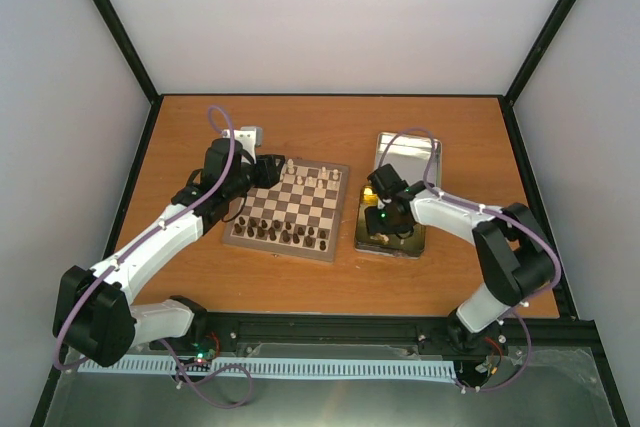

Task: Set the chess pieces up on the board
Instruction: Pick up the chess piece from the storage box.

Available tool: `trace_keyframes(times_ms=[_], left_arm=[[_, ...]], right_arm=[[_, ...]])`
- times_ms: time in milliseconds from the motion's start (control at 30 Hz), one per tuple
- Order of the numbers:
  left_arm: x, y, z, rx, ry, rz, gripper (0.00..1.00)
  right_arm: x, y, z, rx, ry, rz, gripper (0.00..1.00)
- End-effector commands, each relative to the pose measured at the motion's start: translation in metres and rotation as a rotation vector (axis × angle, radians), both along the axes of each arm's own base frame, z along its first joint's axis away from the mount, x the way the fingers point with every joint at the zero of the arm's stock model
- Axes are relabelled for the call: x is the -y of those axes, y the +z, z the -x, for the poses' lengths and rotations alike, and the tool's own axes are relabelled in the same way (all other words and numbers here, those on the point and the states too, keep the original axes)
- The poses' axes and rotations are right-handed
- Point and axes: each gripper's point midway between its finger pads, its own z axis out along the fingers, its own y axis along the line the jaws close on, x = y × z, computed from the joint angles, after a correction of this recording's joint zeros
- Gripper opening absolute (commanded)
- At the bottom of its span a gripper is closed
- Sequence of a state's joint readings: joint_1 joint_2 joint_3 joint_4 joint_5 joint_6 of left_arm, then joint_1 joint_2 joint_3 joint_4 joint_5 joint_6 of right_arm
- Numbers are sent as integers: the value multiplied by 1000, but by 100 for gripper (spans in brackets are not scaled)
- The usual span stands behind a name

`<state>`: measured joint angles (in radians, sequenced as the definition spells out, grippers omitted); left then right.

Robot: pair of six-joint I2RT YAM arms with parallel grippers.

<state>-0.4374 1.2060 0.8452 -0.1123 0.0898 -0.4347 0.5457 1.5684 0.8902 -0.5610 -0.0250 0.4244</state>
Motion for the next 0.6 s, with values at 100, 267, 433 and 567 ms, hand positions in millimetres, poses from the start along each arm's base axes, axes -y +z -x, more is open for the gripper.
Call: trace_keyframes(times_ms=[100,267,433,567], left_arm=[[2,14,-2,38,-7,4,52],[4,15,-1,37,-19,13,53],[10,19,3,34,-52,38,55],[19,23,6,26,-97,69,57]], right_arm=[[0,-21,3,-48,43,98,47],[5,-21,-1,-28,22,120,18],[6,-14,-11,39,11,118,9],[3,10,-33,195,10,92,8]])
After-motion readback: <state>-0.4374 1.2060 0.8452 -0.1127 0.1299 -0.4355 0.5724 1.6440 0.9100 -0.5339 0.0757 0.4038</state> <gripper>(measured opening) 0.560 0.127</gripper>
